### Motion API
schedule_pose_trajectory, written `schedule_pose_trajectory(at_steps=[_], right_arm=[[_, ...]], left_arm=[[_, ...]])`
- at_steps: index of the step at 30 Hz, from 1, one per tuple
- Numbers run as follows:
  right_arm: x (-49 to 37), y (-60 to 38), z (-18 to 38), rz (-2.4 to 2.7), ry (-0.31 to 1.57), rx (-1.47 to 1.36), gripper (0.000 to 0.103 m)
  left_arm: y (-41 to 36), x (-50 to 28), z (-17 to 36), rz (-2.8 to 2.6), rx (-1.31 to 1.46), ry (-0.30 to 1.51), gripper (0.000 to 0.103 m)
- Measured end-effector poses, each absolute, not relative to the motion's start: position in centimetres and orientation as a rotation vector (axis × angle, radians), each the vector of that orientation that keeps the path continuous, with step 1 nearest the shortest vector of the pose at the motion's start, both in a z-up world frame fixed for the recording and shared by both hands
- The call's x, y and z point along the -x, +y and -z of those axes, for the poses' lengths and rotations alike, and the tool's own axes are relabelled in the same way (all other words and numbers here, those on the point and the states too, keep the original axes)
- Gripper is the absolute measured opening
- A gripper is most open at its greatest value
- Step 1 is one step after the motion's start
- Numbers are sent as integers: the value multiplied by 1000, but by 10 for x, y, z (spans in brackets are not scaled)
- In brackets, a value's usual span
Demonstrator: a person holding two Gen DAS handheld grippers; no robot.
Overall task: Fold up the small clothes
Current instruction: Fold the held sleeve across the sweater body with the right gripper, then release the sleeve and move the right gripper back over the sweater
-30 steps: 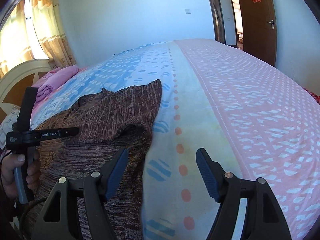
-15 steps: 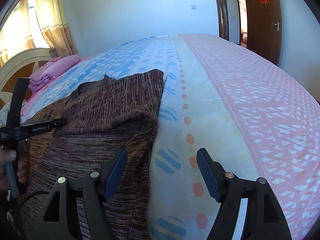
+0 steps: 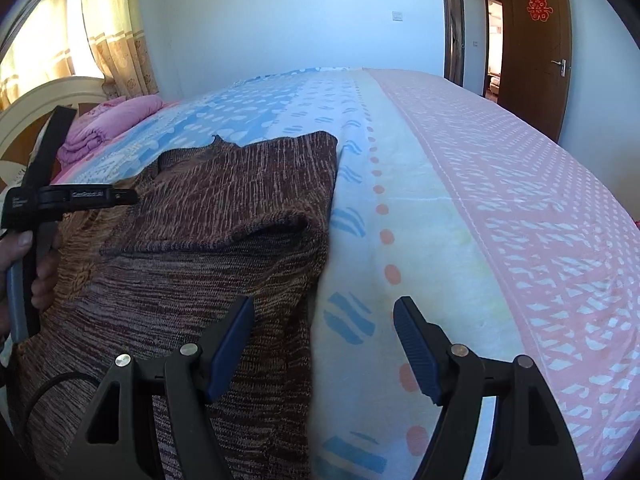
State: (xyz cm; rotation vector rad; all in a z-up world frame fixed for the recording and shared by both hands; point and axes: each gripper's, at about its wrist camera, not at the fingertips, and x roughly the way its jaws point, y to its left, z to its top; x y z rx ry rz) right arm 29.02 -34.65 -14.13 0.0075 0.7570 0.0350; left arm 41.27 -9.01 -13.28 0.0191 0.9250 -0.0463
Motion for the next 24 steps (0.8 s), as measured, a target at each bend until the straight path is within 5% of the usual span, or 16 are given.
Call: schedule_pose_trajectory(at_steps=[1,2,3,8,17,22,24], right_arm=[[-291,-347,142,-31,763,-8,73],[-291,-347,143,-30,765,-10,73],[-290,-347,143,-29,766,-13,73],[-289,-347,141,-34,764,-14,73],[-312,-308,89,-221,633,19,73],[-361,-305,142,-267,938,-104,74],[-345,-306,139,-292,915,-138,74]], left_arm=[[-96,-418,138,12,-103,914,63],[-98,-423,140,-40,-175,896,91],[-97,-428,141,-113,-222,869,103],[-71,-441,137,-135,-175,899,86],[-80,-409,124,-86,-130,862,86],[-88,-399,136,-71,-153,903,86],[-75,-390,132,-53,-114,903,86]])
